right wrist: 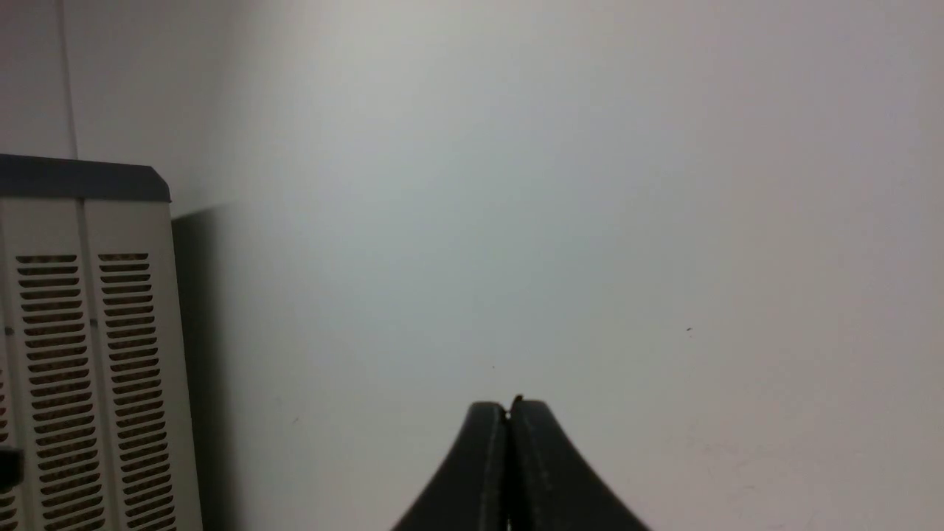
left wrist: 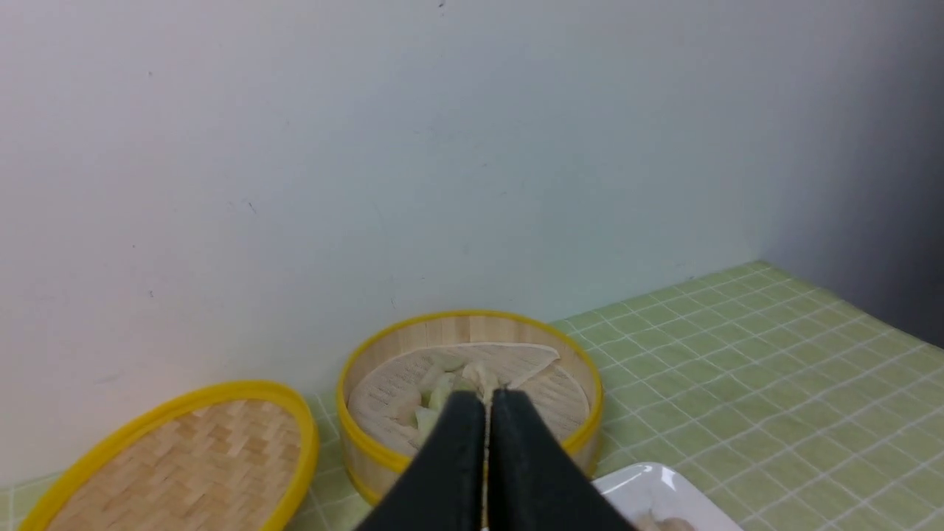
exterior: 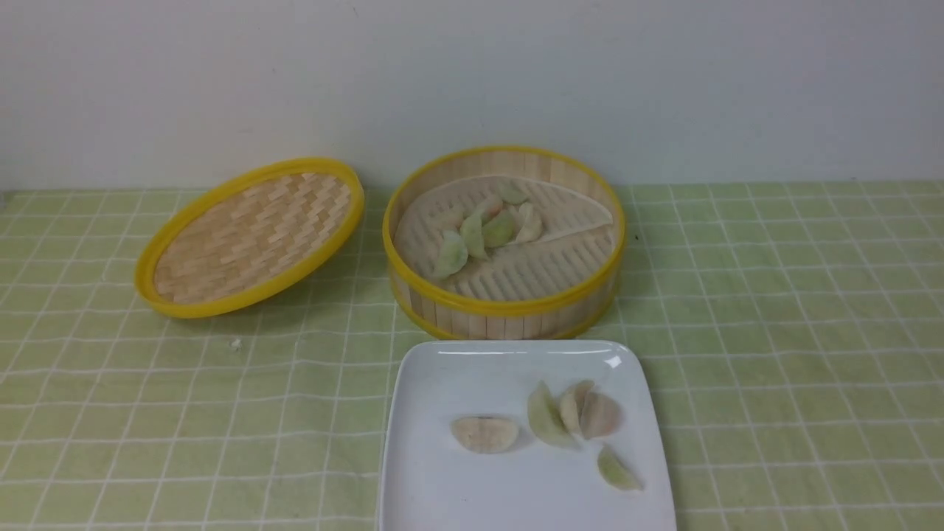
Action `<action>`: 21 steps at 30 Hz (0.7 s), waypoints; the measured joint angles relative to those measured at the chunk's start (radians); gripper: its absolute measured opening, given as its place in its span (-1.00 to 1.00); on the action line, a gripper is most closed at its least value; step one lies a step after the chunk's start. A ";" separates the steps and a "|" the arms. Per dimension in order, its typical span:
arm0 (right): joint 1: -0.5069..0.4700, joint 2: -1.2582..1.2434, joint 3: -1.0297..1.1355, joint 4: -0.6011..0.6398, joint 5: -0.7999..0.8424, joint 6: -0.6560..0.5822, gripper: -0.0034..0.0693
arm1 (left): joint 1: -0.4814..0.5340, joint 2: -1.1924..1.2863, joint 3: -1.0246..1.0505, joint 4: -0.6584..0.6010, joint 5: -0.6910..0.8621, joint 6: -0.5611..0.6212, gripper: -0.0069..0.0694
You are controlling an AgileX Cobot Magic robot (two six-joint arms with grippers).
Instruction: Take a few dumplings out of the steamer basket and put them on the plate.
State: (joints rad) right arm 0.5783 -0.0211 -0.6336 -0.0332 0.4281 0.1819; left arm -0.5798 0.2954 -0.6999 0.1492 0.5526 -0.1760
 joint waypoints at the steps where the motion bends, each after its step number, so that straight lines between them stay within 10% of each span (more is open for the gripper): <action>1: 0.000 0.000 0.000 0.000 0.000 0.000 -0.95 | 0.011 -0.006 0.014 -0.002 -0.005 0.006 -0.83; 11: 0.000 0.000 0.000 0.000 0.000 0.000 -0.95 | 0.390 -0.223 0.485 -0.128 -0.169 0.203 -0.83; 21: 0.000 0.000 0.000 0.000 0.001 0.000 -0.95 | 0.517 -0.305 0.729 -0.149 -0.187 0.232 -0.83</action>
State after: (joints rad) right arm 0.5783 -0.0211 -0.6336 -0.0332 0.4289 0.1819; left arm -0.0629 -0.0097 0.0288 0.0000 0.3657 0.0564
